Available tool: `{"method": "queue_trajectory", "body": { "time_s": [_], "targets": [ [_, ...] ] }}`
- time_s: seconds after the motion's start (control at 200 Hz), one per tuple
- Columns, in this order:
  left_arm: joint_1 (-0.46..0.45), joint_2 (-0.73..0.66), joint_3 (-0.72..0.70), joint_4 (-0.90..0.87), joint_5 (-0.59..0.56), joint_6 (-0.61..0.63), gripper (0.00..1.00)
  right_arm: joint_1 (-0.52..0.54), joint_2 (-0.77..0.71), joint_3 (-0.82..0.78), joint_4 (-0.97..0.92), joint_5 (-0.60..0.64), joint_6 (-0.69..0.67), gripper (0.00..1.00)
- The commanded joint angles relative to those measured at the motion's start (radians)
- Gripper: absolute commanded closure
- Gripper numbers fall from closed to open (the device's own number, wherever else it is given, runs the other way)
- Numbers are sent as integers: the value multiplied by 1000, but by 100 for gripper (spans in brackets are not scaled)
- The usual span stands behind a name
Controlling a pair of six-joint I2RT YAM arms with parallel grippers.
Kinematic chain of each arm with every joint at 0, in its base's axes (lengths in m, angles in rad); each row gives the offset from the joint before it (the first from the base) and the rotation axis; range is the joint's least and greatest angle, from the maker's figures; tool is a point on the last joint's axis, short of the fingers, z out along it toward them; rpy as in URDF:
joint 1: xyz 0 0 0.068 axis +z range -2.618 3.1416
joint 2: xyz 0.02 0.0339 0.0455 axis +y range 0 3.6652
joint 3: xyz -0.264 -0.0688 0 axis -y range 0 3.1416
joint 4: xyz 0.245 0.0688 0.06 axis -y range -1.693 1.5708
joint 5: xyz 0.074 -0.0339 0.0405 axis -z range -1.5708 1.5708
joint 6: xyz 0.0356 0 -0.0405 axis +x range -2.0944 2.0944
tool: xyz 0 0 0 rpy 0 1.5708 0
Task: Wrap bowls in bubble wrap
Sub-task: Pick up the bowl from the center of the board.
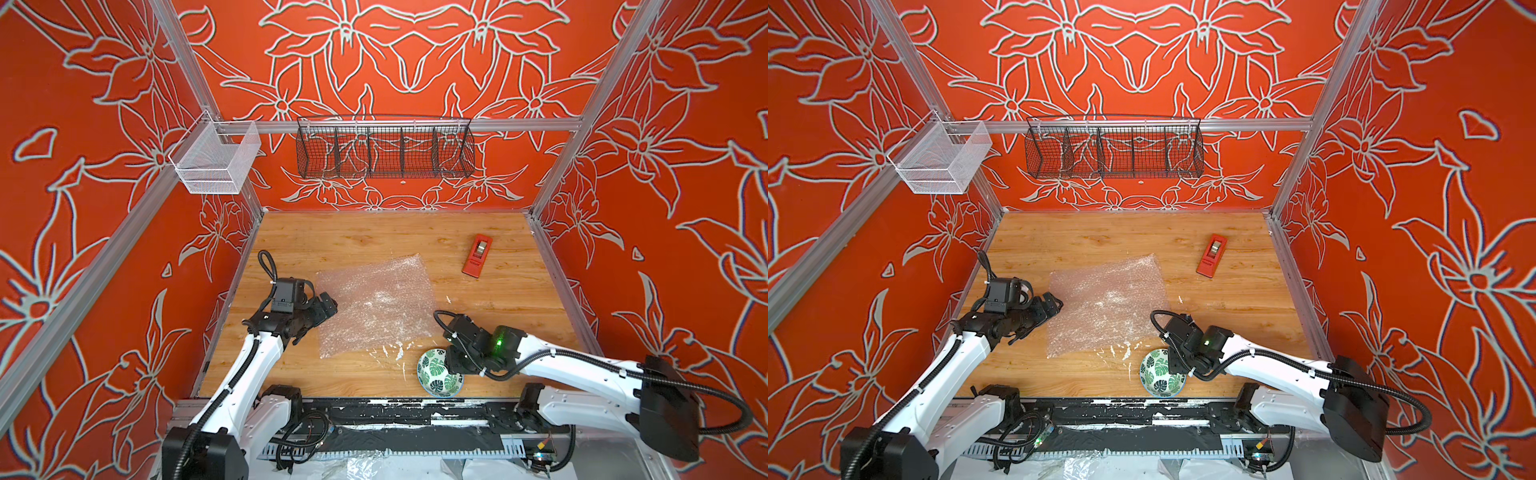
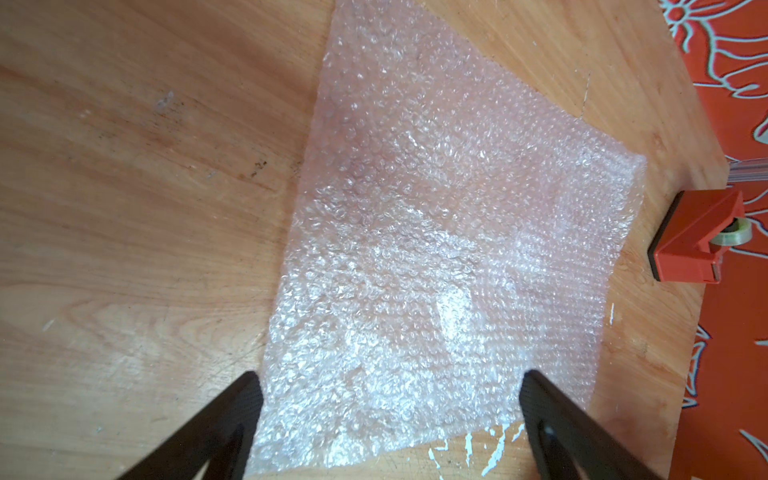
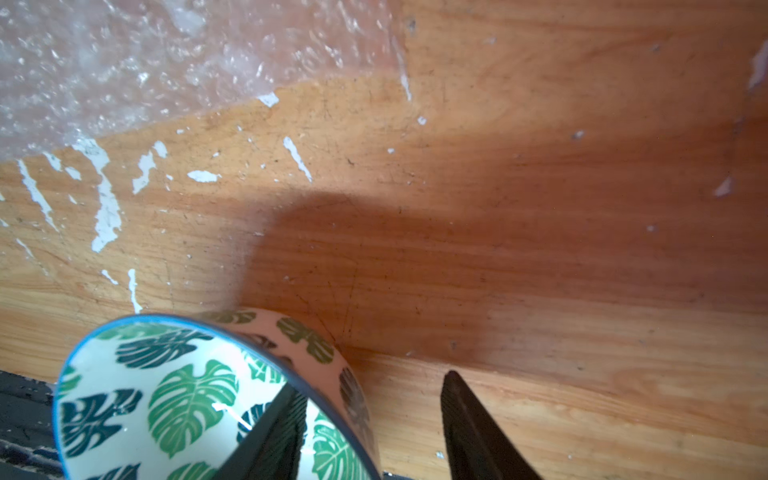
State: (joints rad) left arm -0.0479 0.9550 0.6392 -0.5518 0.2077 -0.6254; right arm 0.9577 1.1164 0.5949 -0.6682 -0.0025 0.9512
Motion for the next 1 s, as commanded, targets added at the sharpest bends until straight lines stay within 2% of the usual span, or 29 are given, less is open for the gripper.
{"method": "queue_trajectory", "body": {
  "time_s": [0.0, 0.23, 0.29, 0.611, 0.721, 0.786, 0.996],
  "targets": [
    [-7, 3, 5, -7, -4, 2, 3, 6, 6, -20, 13, -4, 21, 48],
    [-6, 24, 18, -15, -4, 3, 3, 5, 5, -48, 44, -7, 22, 60],
    [-7, 65, 17, -16, -5, 5, 3, 6, 5, -54, 50, -8, 21, 64],
    [-7, 87, 26, -20, -19, 18, 3, 5, -44, 11, 6, -4, -15, 100],
    [-7, 94, 29, -23, -24, 21, 3, 1, -66, 87, 7, 11, -53, 100],
    [-7, 103, 29, -12, -19, 22, 3, -11, -30, 160, 23, 17, -101, 100],
    [-7, 131, 40, 0, -4, 28, 3, -64, 303, 505, 81, -39, -280, 100]
  ]
}}
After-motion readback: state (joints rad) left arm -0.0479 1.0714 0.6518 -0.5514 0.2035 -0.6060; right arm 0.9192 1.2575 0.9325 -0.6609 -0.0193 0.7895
